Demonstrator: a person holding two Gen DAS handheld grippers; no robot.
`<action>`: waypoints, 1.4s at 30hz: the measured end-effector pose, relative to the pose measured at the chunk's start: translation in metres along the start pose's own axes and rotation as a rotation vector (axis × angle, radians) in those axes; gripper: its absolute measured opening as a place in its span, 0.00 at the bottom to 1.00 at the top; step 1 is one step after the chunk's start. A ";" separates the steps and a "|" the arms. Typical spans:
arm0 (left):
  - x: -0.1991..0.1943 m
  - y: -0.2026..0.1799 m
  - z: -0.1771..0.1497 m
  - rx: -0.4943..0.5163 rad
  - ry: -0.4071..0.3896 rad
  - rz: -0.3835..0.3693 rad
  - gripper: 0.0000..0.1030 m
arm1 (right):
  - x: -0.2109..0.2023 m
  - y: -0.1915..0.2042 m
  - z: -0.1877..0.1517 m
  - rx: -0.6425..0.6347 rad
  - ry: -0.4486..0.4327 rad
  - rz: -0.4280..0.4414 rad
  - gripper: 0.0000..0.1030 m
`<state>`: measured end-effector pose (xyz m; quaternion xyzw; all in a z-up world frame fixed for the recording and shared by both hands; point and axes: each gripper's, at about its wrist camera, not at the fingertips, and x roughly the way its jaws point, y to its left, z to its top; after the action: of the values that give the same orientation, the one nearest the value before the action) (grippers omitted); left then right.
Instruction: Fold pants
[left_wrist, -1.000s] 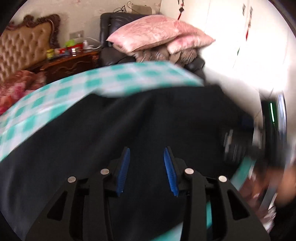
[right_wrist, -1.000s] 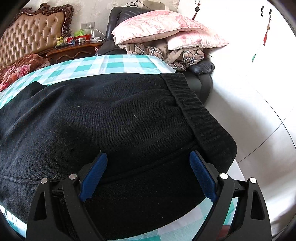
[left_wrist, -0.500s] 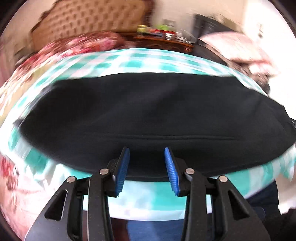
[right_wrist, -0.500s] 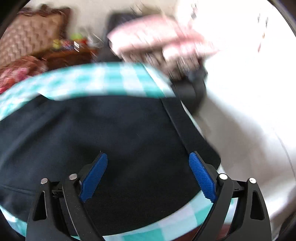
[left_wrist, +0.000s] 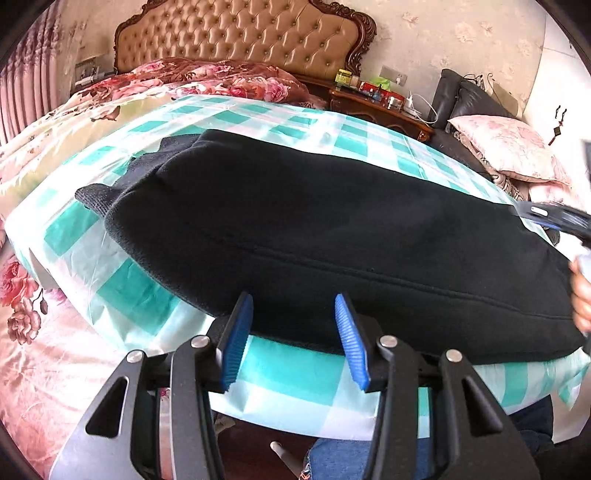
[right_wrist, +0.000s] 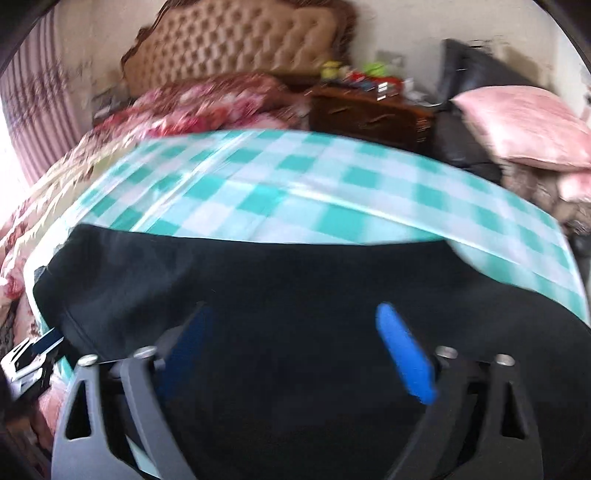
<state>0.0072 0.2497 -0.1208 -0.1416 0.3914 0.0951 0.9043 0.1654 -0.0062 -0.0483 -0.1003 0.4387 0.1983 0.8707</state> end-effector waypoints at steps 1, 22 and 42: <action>-0.001 0.001 -0.002 0.002 -0.002 -0.001 0.45 | 0.019 0.013 0.006 -0.027 0.026 -0.006 0.70; -0.015 0.140 0.082 -0.357 -0.101 -0.004 0.05 | 0.082 0.019 0.009 0.021 0.060 -0.158 0.93; -0.031 0.127 0.105 -0.256 -0.210 -0.021 0.05 | 0.081 0.020 0.009 0.017 0.054 -0.174 0.95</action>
<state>0.0219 0.4022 -0.0525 -0.2487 0.2779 0.1491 0.9158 0.2065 0.0362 -0.1086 -0.1360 0.4531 0.1156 0.8734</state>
